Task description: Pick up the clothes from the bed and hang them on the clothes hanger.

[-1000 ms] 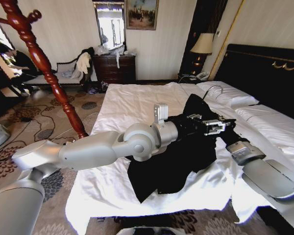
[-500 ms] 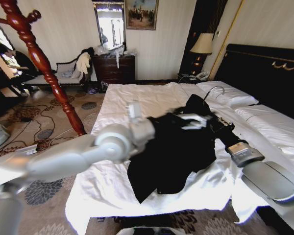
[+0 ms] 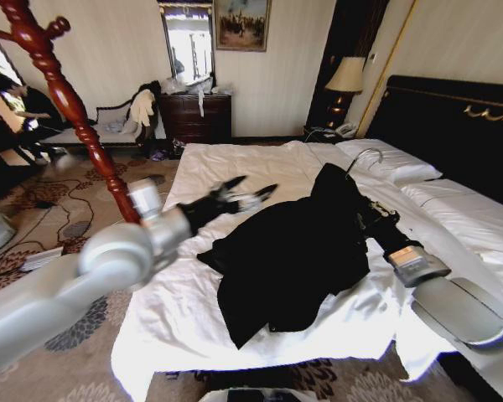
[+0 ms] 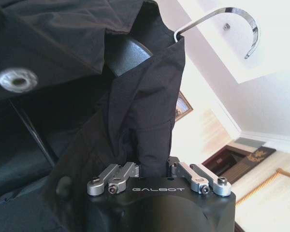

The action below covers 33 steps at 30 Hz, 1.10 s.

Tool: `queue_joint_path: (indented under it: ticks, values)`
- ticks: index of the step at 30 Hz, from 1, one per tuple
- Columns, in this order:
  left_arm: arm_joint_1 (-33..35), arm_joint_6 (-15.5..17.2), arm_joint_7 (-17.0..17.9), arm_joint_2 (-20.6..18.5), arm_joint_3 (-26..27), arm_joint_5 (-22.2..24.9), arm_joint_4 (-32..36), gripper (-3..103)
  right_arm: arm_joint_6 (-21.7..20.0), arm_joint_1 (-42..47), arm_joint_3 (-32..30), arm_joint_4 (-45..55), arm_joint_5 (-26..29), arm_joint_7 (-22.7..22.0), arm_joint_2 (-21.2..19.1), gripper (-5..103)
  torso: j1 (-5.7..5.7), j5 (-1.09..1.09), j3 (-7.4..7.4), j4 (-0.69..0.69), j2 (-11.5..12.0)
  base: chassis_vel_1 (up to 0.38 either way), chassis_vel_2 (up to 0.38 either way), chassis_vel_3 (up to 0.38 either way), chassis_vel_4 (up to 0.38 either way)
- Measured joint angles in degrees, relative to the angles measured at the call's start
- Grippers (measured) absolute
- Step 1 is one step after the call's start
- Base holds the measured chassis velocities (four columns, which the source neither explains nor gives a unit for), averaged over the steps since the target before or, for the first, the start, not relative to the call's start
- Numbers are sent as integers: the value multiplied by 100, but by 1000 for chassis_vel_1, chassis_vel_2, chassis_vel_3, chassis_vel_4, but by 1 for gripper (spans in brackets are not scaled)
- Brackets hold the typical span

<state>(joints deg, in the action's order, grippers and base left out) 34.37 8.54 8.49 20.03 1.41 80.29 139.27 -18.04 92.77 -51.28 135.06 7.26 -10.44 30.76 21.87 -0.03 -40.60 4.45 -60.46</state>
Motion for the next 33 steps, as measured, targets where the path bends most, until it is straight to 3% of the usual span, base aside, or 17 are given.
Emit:
queue_joint_path:
  ticks: [2, 9, 13, 20, 27, 33]
  values:
    - [256, -49, -57, -39, 249, -276, 48, 100, 61, 57, 7, -2, -105, -1, 158, 23, 0, 3, 0, 6, 0, 0, 0, 0, 0]
    - [687, -139, -161, -77, 385, -644, 129, 100, 243, 296, -94, 57, -417, 0, 438, 23, 0, 1, -1, -2, 0, 0, 0, 0, 0]
    - [894, -148, -84, 44, 454, -738, 172, 100, 285, 467, -195, 124, -510, -1, 619, 23, 0, 2, -1, 3, 0, 0, 0, 0, 0]
    - [1245, -257, 81, 242, 488, -1475, 5, 100, 402, 761, -325, 251, -732, 6, 956, 23, 1, 1, -1, 3, 0, 0, 0, 0, 0]
    - [1135, -272, -84, 187, 449, -1375, 52, 100, 587, 807, -342, 251, -946, 11, 999, 23, 1, 2, -1, 0, 0, 0, 0, 0, 0]
    - [590, -49, -482, 19, 435, -801, 179, 100, 622, 666, -272, 131, -1041, 13, 900, 23, 1, 2, -1, 4, 1, 0, 0, 0, 0]
